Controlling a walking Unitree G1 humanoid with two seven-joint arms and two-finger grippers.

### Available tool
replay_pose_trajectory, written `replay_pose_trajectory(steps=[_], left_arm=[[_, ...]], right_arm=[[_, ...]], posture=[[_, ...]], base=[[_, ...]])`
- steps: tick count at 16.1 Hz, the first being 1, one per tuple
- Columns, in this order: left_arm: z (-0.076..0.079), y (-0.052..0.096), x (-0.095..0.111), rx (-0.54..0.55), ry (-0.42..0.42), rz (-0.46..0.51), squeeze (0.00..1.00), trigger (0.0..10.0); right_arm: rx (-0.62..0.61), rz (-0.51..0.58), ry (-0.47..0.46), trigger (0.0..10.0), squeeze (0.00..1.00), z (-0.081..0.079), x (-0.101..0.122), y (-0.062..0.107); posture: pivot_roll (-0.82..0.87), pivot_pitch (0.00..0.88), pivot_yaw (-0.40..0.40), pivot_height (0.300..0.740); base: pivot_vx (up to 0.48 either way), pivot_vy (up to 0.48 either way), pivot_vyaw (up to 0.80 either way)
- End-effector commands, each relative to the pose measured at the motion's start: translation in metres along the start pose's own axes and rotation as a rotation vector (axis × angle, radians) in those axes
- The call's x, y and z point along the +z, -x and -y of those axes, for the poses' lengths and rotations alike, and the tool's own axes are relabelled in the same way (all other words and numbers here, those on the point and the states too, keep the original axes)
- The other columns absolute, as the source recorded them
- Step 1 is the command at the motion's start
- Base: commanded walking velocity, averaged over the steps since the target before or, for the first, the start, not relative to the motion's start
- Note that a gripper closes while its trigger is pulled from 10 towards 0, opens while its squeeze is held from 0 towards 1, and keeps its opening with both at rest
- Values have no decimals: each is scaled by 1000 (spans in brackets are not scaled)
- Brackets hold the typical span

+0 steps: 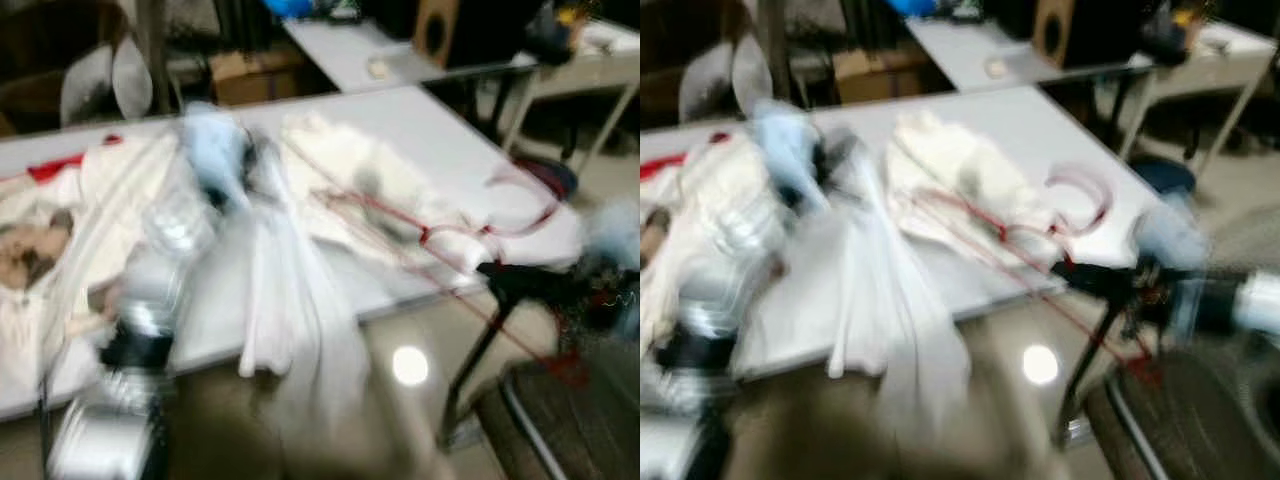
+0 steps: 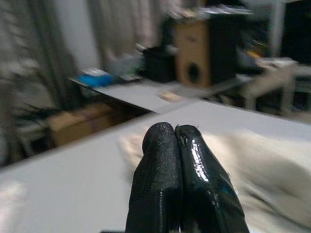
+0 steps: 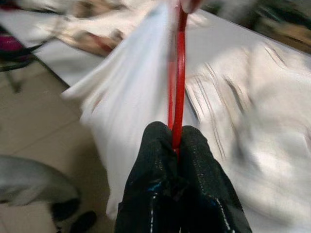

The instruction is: Hang hanger

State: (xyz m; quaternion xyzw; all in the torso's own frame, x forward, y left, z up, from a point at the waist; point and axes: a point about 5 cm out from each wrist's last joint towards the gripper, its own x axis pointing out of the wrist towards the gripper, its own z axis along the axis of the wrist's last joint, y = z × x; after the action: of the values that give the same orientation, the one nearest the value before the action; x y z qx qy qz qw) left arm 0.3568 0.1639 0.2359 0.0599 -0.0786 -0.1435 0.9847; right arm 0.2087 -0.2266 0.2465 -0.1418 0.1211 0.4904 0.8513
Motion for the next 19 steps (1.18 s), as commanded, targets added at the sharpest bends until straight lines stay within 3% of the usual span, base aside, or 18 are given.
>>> replay_pose_trajectory(steps=[1, 3, 7, 9, 12, 19], left_arm=[[0, -10, 11, -24, -4, 30, 0, 10000], [-5, -19, 24, -27, -2, 65, 0, 10000], [-24, -38, 52, 5, -74, 112, 0, 10000], [-20, -42, 75, -105, -90, 159, 0, 10000], [-11, -34, 88, -220, -100, 192, 0, 10000], [-6, -7, 138, -340, -102, 328, 0, 10000]], right_arm=[[105, 7, -8, 10000, 0, -4, 5, 6], [139, -1, 12, 10000, 0, -3, 8, 4], [241, -41, 28, 10000, 0, -6, 8, -1], [260, -49, 38, 10000, 0, -5, 5, -11], [229, -76, 96, 10000, 0, 7, -2, -38], [154, -93, 257, 10000, 0, 52, 15, -92]], posture=[[-209, 16, 24, 740], [-213, 14, 27, 740], [-205, 12, 19, 740], [-206, 13, 25, 740], [-221, 29, 70, 740], [-158, 25, 27, 740]], base=[[480, 0, 0], [480, 0, 0], [472, 0, 0], [0, 0, 0], [0, 0, 0], [0, 0, 0]])
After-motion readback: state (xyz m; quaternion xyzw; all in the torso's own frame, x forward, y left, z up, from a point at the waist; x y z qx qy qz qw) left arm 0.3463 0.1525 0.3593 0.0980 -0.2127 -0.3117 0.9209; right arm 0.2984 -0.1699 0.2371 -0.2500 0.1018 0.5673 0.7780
